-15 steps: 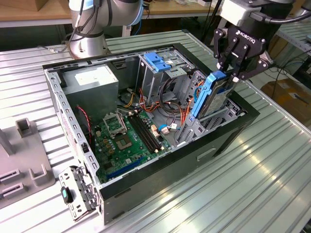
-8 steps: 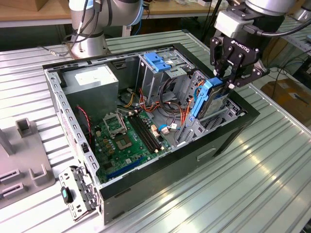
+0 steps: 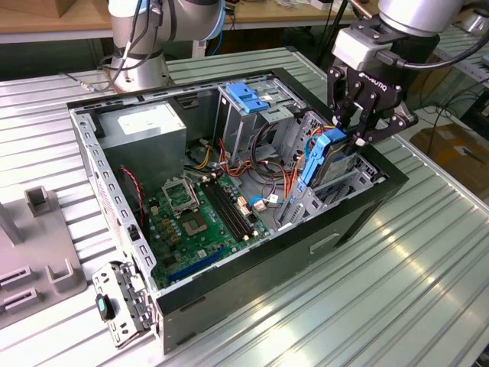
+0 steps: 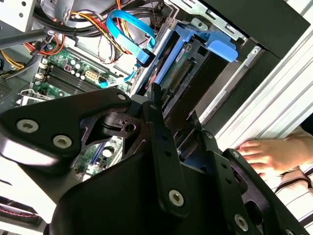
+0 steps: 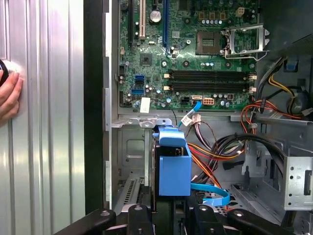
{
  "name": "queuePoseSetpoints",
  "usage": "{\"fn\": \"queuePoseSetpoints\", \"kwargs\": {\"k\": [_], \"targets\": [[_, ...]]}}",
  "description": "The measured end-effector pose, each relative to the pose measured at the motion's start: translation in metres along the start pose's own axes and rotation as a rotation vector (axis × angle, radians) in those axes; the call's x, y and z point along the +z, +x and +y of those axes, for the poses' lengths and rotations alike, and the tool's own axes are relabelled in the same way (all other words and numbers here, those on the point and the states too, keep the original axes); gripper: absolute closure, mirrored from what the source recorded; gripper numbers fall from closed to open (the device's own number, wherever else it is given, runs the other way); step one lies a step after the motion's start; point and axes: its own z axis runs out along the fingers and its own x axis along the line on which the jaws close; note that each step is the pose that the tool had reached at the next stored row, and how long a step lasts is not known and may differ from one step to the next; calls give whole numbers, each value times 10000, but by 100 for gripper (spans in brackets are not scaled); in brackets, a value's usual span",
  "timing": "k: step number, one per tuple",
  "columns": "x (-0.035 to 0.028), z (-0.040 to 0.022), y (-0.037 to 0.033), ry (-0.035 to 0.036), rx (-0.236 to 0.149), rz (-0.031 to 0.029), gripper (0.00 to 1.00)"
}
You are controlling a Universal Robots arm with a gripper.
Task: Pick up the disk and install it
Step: 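Insert the disk into the insertion slot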
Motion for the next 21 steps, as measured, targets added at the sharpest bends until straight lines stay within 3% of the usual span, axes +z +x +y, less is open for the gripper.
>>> {"fn": "queuePoseSetpoints", "kwargs": {"k": [3, 9, 11, 14, 16, 20, 21], "targets": [[48, 2, -1, 0, 0, 3, 65], [49, 2, -1, 0, -1, 3, 65], [49, 2, -1, 0, 0, 2, 57], [58, 3, 0, 0, 0, 1, 57], [105, 5, -2, -1, 0, 3, 57], [271, 13, -5, 0, -1, 3, 57], [283, 13, -5, 0, -1, 5, 57]]}}
